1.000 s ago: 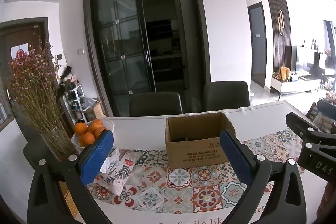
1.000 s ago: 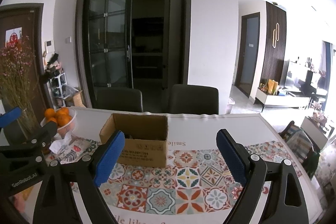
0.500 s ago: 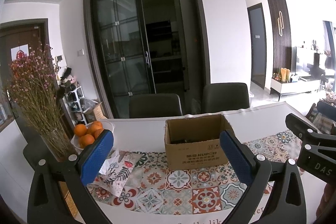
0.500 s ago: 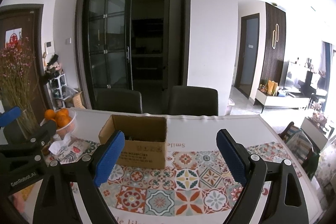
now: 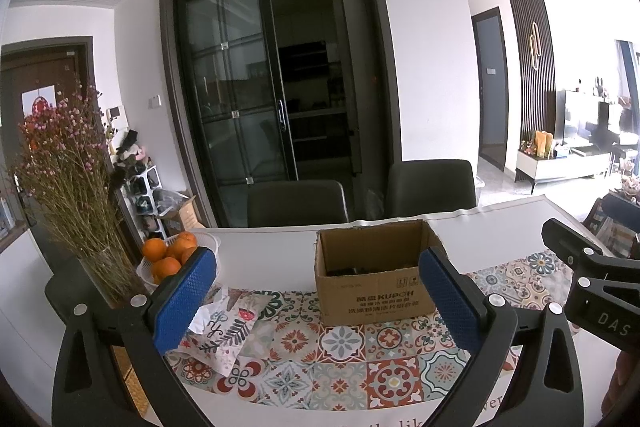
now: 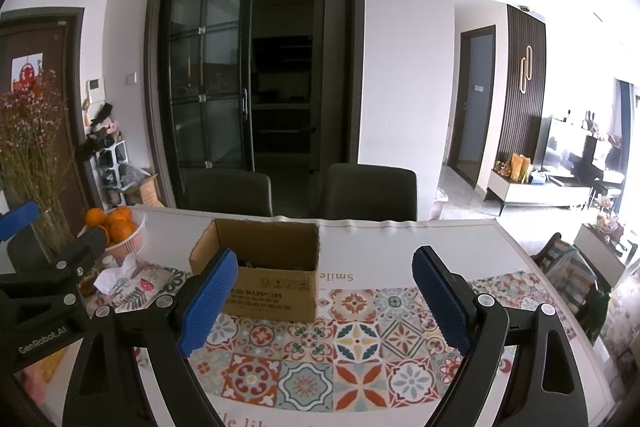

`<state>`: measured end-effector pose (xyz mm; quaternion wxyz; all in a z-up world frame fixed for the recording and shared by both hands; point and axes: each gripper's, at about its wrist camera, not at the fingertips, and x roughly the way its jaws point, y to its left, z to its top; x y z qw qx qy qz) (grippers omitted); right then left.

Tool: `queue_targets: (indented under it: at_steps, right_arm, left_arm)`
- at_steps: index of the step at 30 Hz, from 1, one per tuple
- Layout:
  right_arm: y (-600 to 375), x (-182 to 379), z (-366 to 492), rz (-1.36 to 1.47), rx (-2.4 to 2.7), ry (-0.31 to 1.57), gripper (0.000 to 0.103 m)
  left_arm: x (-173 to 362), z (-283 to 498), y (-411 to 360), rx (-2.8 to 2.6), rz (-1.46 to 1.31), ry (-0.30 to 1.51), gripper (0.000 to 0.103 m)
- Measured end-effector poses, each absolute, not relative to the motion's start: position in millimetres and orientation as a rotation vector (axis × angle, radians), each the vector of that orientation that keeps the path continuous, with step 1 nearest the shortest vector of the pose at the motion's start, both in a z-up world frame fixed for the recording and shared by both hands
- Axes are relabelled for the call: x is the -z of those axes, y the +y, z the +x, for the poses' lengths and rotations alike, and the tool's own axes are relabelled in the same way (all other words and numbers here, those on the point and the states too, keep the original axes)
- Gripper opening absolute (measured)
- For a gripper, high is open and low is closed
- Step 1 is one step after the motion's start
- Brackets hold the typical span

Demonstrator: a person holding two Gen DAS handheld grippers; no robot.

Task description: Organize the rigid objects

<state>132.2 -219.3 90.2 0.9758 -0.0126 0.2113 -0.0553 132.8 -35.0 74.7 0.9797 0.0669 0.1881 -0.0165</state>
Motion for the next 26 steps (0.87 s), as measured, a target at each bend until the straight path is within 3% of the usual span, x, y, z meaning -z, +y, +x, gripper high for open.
queue_targets:
  at_steps: [26]
  right_arm:
    - [-218.9, -89.0, 133.5, -0.025, 0.104, 0.429, 0.09]
  left_arm:
    - [-73.7, 135.1, -34.5, 0.046, 0.122, 0.395, 0.103]
